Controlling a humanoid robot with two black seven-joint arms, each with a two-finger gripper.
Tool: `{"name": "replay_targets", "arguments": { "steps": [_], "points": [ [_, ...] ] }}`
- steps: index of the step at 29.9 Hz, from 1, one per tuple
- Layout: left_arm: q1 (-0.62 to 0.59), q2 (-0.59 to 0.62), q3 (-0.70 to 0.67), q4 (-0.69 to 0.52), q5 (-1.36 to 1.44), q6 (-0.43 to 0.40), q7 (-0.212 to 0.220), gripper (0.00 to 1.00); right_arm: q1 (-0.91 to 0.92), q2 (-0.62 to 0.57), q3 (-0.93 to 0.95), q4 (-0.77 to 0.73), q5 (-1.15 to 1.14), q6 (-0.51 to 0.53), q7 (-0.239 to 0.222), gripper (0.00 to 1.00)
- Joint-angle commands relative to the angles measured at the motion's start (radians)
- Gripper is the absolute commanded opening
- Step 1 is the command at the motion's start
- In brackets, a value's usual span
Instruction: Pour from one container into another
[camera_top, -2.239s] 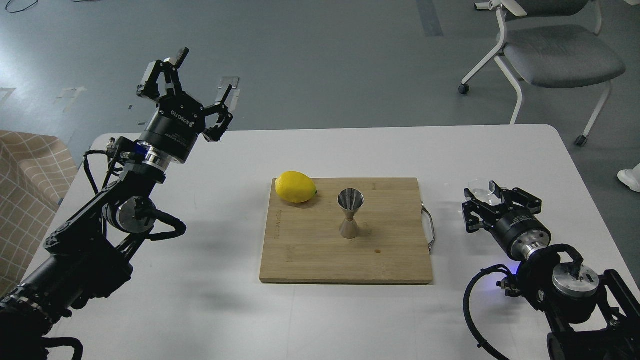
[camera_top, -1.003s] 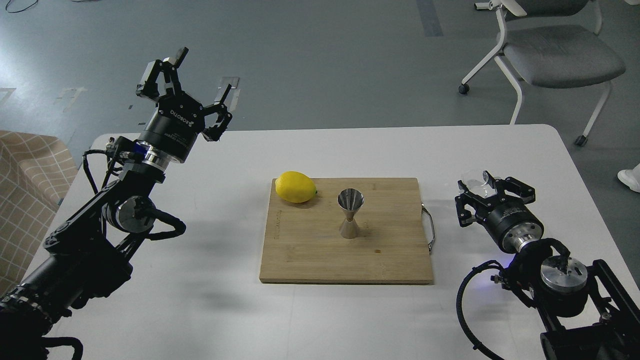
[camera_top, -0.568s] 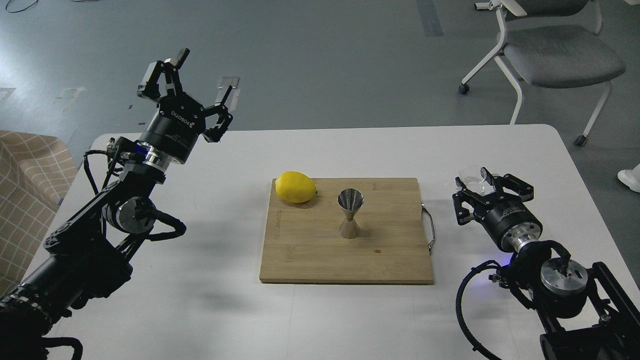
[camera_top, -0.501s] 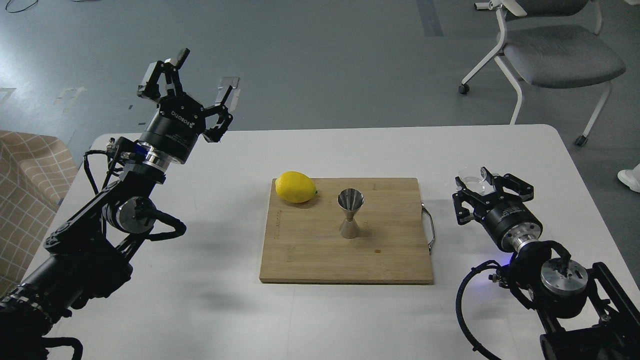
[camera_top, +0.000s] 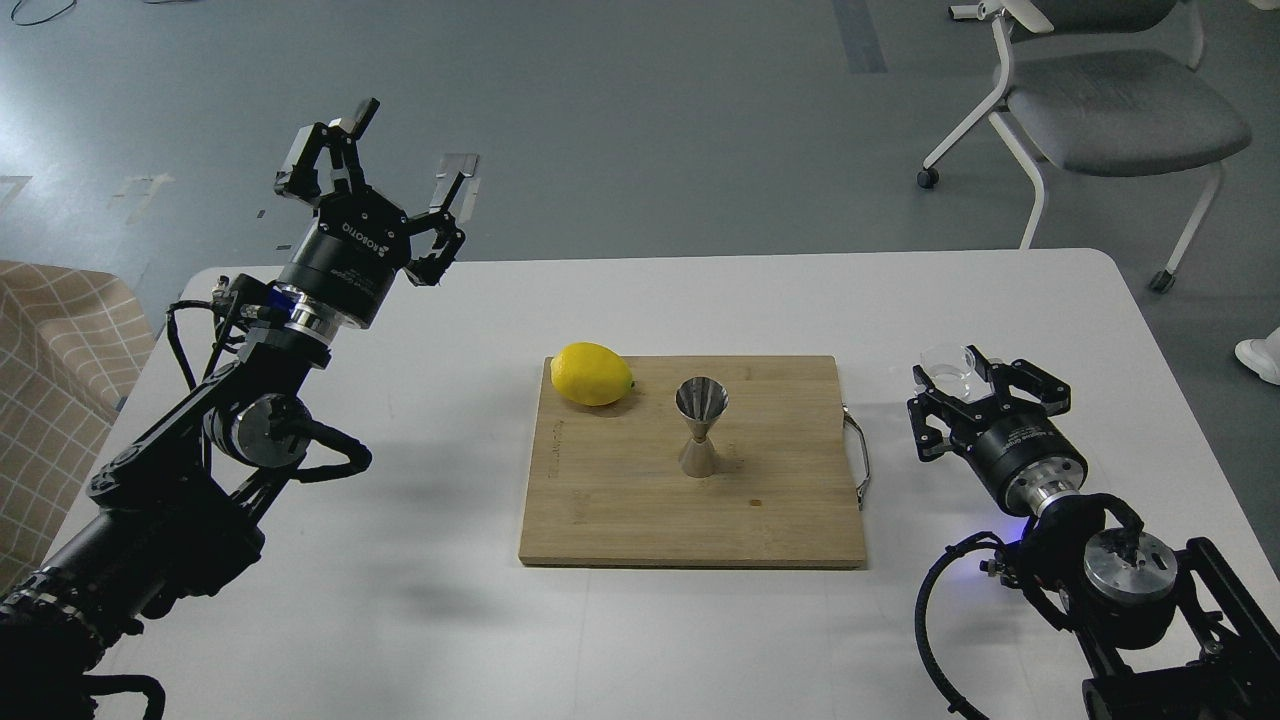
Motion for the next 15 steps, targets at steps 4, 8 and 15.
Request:
{"name": "replay_targets", "arguments": {
  "steps": [4,8,15],
  "points": [
    [0.0,0.002,0.003,0.0,0.003,0.0,0.0,0.98,-0.019,0.0,0.008,-0.048,0.037,0.055,-0.002,0.59],
    [0.0,0.004,0.003,0.0,0.003,0.001,0.0,0.98,-0.027,0.0,0.01,-0.051,0.048,0.076,-0.002,0.62],
    [0.0,0.005,0.003,0.0,0.004,0.0,0.0,0.98,-0.028,0.0,0.01,-0.062,0.048,0.081,-0.002,0.62]
  ]
}}
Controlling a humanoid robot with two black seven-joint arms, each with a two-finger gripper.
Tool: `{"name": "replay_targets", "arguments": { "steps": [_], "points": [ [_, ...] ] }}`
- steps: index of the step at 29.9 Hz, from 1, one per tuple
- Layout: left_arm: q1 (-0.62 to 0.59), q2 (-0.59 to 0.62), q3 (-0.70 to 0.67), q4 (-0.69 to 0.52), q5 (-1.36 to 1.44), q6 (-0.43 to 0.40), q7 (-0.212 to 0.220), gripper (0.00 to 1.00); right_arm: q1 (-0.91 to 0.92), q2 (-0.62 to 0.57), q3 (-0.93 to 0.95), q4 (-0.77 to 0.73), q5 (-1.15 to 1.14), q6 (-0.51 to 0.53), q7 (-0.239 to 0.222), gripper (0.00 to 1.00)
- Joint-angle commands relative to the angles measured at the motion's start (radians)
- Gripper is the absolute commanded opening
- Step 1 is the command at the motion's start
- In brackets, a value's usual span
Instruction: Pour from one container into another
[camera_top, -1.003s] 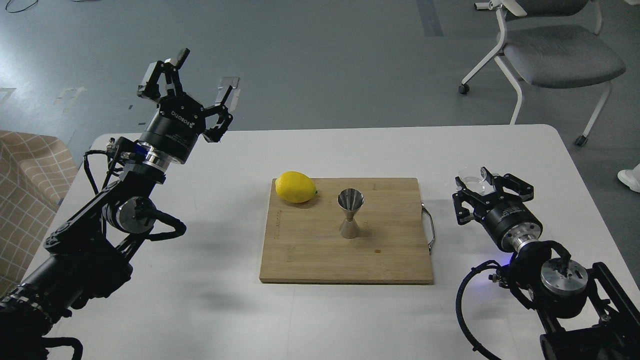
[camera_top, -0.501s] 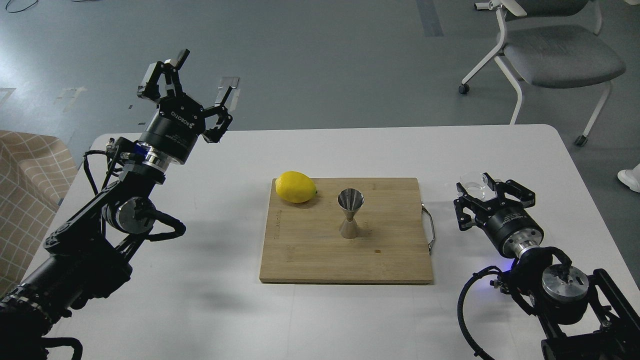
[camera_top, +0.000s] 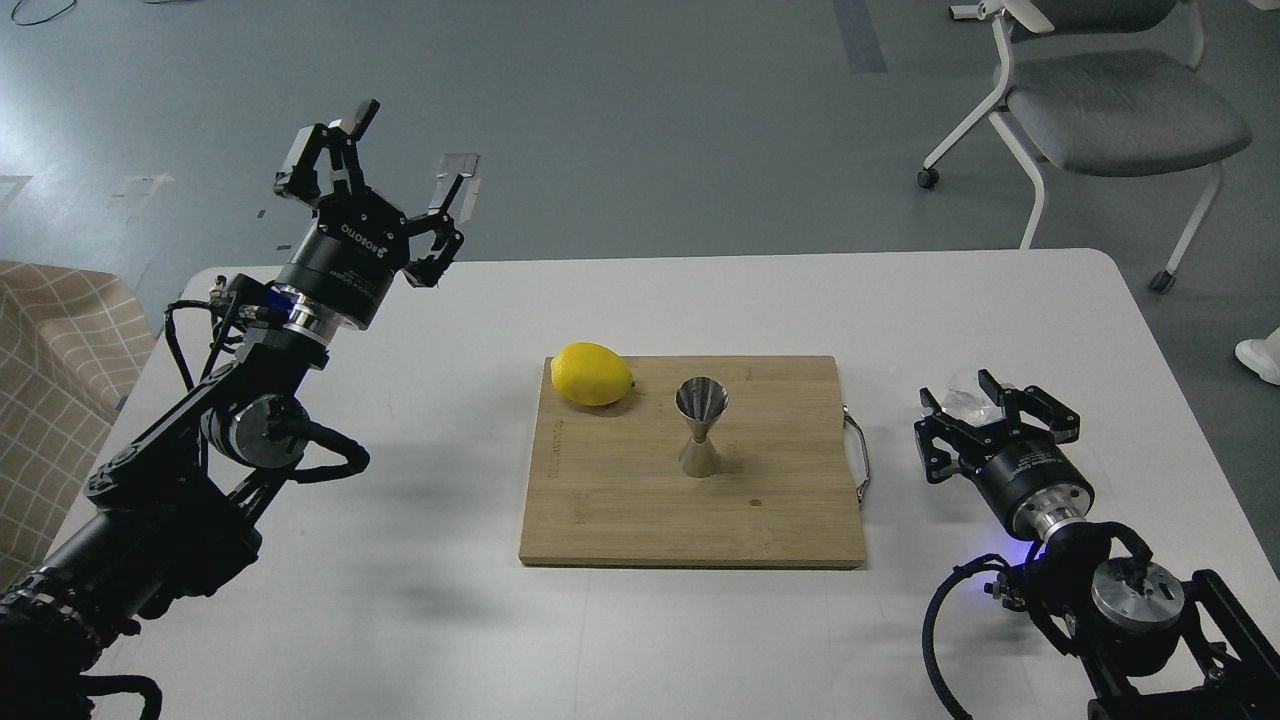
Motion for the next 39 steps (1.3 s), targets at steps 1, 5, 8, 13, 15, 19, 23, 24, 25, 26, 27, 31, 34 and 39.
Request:
{"name": "replay_targets", "arguments": {
  "steps": [1,5,8,13,15,19,23,24,25,26,27,31,34,39],
  "points": [
    [0.0,0.0,0.0,0.0,0.0,-0.001,0.0,0.98,0.0,0.0,0.0,0.001,0.0,0.0,0.0,0.62],
    [0.0,0.0,-0.001,0.0,0.0,0.001,0.0,0.98,0.0,0.0,0.002,0.004,0.0,0.005,0.0,0.66],
    [-0.002,0.002,-0.001,0.001,0.0,0.001,0.0,0.98,0.001,0.0,0.002,0.013,0.0,0.026,0.0,0.81],
    [-0.003,0.002,-0.001,0.003,0.0,0.001,0.0,0.98,0.003,0.0,-0.001,0.024,0.0,0.034,0.0,0.92],
    [-0.003,0.002,-0.001,0.003,0.0,0.0,0.0,0.98,0.003,0.0,-0.001,0.04,0.0,0.032,0.0,0.93],
    [-0.003,0.002,-0.001,0.003,0.0,-0.001,0.0,0.98,-0.002,0.0,-0.003,0.076,0.0,0.034,0.0,0.96],
    [-0.003,0.0,-0.001,0.003,0.0,-0.001,0.0,0.98,-0.003,0.0,-0.003,0.12,-0.004,0.039,-0.001,0.97],
    [-0.005,0.0,-0.001,0.003,0.0,-0.002,0.0,0.98,-0.003,0.0,-0.003,0.135,-0.014,0.042,-0.001,0.97],
    [-0.005,0.002,-0.001,0.003,0.0,-0.002,0.0,0.98,-0.003,0.0,-0.003,0.145,-0.017,0.043,-0.003,0.97],
    [-0.006,0.002,-0.001,0.003,0.002,-0.002,0.0,0.98,-0.002,0.0,-0.003,0.162,-0.021,0.049,-0.003,0.97],
    [-0.006,0.0,-0.001,0.003,0.003,-0.004,0.0,0.98,0.0,0.0,-0.003,0.175,-0.024,0.06,-0.005,0.98],
    [-0.006,0.002,0.0,0.002,0.005,-0.007,0.0,0.98,0.01,0.0,-0.004,0.188,-0.026,0.104,-0.006,0.99],
    [-0.008,0.003,0.0,0.0,0.006,-0.011,0.0,0.98,0.018,0.0,-0.006,0.189,-0.026,0.17,-0.008,1.0],
    [-0.009,0.02,0.0,-0.005,0.026,-0.016,0.0,0.98,0.032,0.0,-0.006,0.192,-0.052,0.243,-0.008,1.0]
  ]
}}
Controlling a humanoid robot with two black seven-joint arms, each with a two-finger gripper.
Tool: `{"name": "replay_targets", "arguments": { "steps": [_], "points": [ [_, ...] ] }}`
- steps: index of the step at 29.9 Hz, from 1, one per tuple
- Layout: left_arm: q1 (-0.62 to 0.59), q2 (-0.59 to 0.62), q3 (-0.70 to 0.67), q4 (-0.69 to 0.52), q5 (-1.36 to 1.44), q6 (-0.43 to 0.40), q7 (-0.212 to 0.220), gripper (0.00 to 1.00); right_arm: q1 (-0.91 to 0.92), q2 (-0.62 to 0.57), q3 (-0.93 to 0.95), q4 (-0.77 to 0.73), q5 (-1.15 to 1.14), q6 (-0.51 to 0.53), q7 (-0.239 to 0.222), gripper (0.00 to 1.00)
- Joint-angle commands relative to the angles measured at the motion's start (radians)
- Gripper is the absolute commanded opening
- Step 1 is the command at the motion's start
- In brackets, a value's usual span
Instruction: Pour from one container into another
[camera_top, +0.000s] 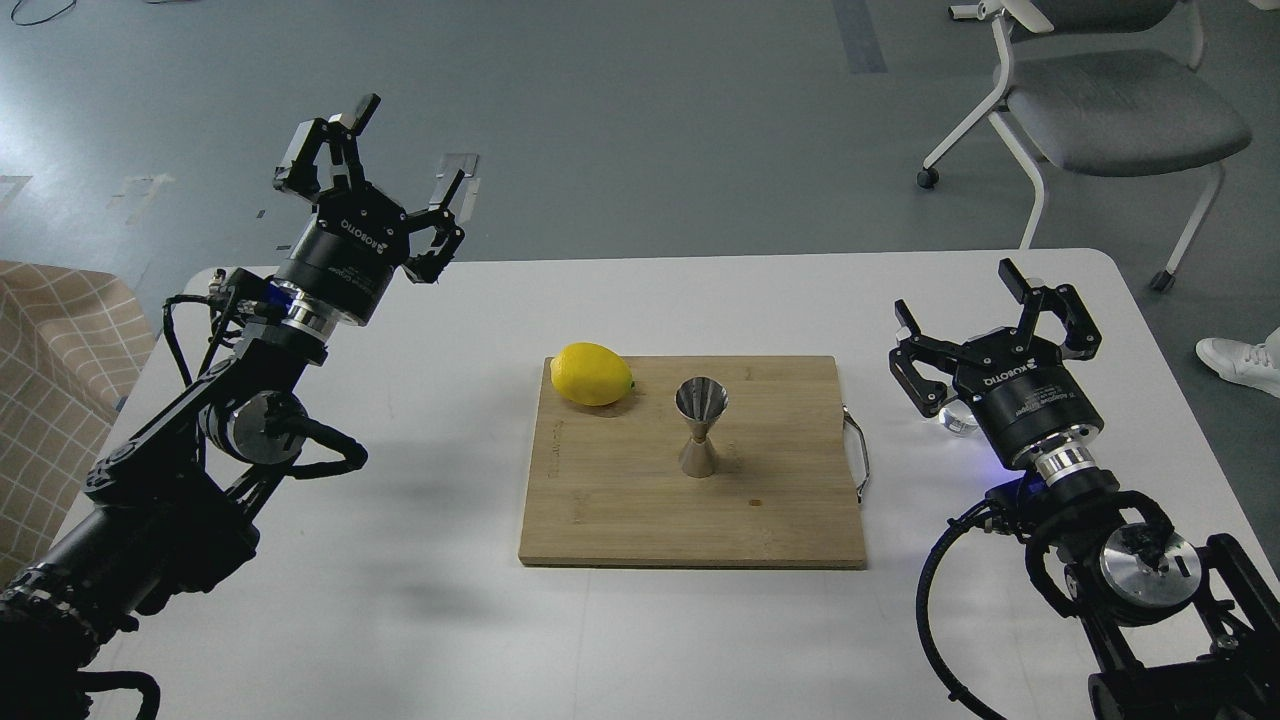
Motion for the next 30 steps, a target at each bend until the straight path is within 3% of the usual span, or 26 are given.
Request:
{"name": "replay_targets", "arguments": {
  "steps": [1,14,30],
  "points": [
    [0.0,0.01,0.0,-0.006,0.009,-0.003,0.0,0.98,0.015,-0.003,0.0,0.001,-0.027,0.042,-0.001,1.0],
    [-0.008,0.055,-0.001,-0.015,0.023,-0.007,0.0,0.98,0.054,-0.133,-0.002,0.001,-0.177,0.045,0.0,1.0],
    [-0.014,0.107,-0.004,-0.038,0.023,-0.007,0.0,0.98,0.024,-0.15,0.018,0.004,-0.177,0.243,0.008,1.0]
  ]
}}
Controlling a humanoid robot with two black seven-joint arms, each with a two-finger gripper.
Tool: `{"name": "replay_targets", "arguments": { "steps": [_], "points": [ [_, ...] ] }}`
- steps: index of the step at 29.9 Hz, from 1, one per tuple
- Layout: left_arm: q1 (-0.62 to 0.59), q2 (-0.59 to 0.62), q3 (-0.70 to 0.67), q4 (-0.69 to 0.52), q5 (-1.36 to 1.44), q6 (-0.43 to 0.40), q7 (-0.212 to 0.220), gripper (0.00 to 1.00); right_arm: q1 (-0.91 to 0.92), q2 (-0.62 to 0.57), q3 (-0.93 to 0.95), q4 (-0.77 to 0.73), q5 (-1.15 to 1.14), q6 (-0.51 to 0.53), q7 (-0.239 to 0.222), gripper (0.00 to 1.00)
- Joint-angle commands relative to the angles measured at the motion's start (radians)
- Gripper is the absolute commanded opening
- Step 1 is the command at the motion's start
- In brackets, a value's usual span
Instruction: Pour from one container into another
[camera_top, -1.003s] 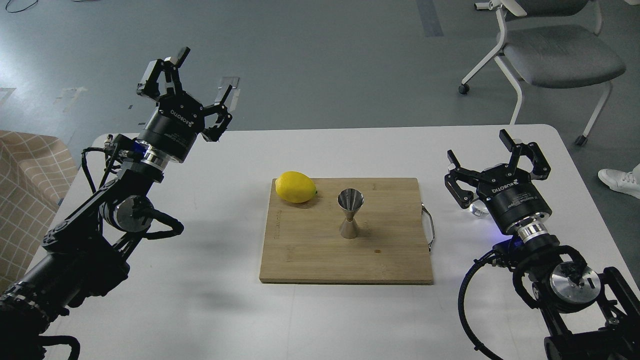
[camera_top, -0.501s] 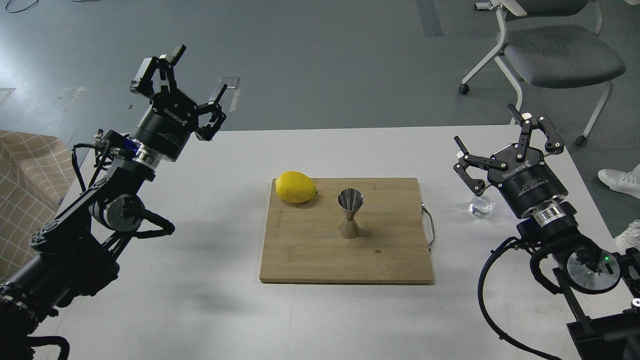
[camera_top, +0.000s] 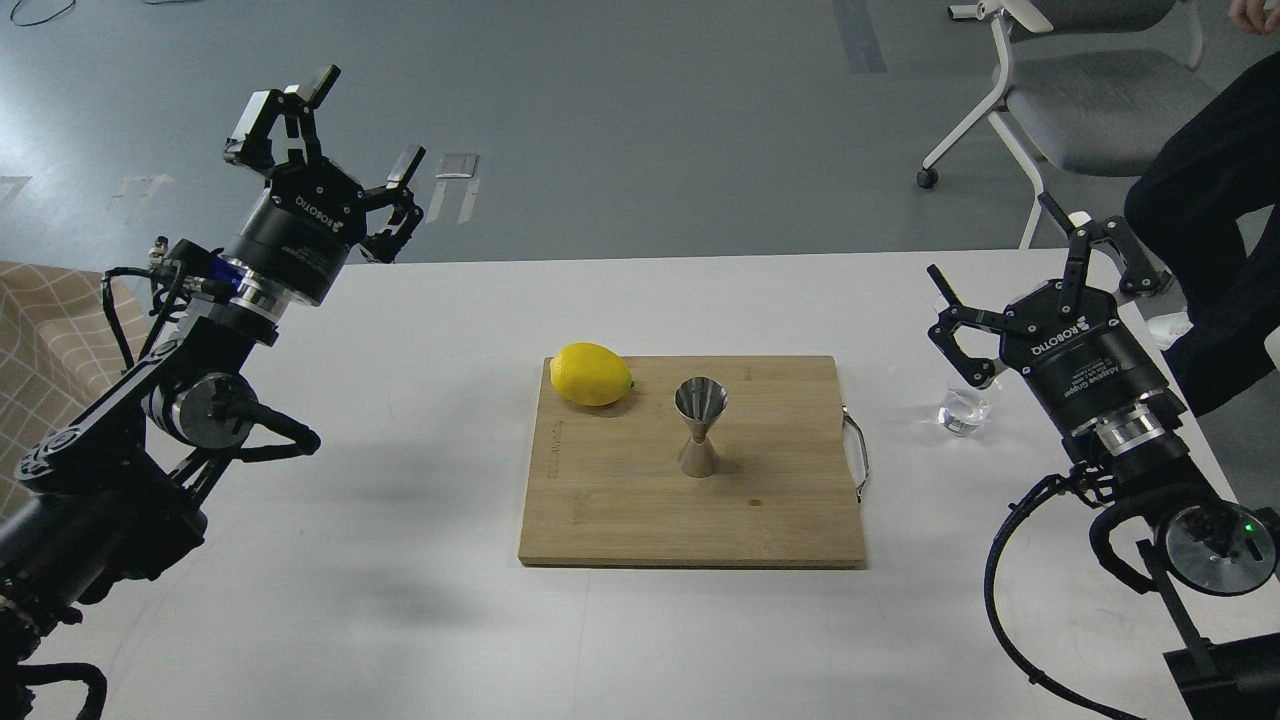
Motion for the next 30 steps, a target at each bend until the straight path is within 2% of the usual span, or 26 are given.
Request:
{"name": "replay_targets", "arguments": {
  "steps": [1,16,30],
  "points": [
    [0.004,0.012,-0.001,-0.006,-0.002,0.0,0.0,0.98,0.001,0.001,0.002,0.001,0.0,0.026,-0.001,1.0],
    [0.007,0.034,-0.015,-0.028,-0.002,0.0,0.0,0.98,0.014,0.004,-0.004,-0.002,-0.116,0.026,-0.009,1.0],
    [0.004,0.043,-0.017,-0.034,-0.003,0.0,0.0,0.98,0.05,0.0,0.037,-0.003,-0.117,0.017,-0.001,1.0]
  ]
}}
